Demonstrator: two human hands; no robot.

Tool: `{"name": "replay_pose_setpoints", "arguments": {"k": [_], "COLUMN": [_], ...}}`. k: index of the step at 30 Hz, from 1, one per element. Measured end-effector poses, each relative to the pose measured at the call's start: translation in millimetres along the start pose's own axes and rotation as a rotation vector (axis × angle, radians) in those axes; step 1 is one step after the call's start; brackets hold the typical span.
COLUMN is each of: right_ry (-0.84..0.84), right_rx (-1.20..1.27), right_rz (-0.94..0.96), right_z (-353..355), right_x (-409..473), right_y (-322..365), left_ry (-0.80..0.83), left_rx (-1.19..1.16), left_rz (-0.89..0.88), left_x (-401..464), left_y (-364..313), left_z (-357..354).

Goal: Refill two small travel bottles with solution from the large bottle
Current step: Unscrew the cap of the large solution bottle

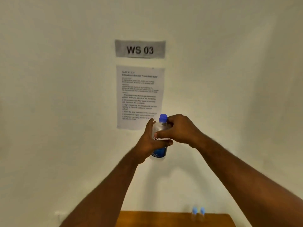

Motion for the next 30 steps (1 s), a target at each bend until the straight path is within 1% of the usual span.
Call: {"name": "replay_pose_setpoints", "arguments": {"k": [5, 8, 10, 14, 16, 20, 22, 26, 30], "right_ry": [-0.091, -0.083, -0.119, -0.264, -0.293, -0.294, -0.297, -0.217, -0.064], "right_rx": [0.106, 0.177, 0.162, 0.182, 0.105, -0.149, -0.223, -0.233, -0.124], "right_rz": [-0.014, 0.006, 0.043, 0.080, 0.106, 0.158, 0.189, 0.278, 0.339], "right_z": [67, 92, 111, 155, 168, 175, 175, 174, 171], "right_x": [-8, -16, -22, -30, -30, -30, -27, -24, -27], "right_y": [0, 0, 1, 5, 11, 26, 32, 41, 41], "left_ry": [-0.011, -0.055, -0.080, -0.132, -0.149, -0.166, -0.169, -0.176, -0.179], "left_rx": [-0.046, -0.064, -0.049, -0.030, -0.031, -0.023, -0.032, -0.074, -0.046], "left_rz": [-0.116, -0.144, -0.143, -0.107, -0.096, -0.095, -0.099, -0.106, -0.099], "left_x": [7, 8, 8, 6, 5, 1, -1, -4, -6], "left_y": [-60, -81, -91, -97, -96, -98, -100, -104, -104], "left_z": [-40, -54, -63, -75, -78, -83, -86, -88, -88]}}
Point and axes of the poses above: each hand's wrist, its own x-axis towards the middle knuckle, its own z-axis out of the back of the hand, y = z × x, the point moved 6 cm from there along x, towards the middle knuckle, and after that the axes turned 11 degrees about -x, right-handed, at the moved point
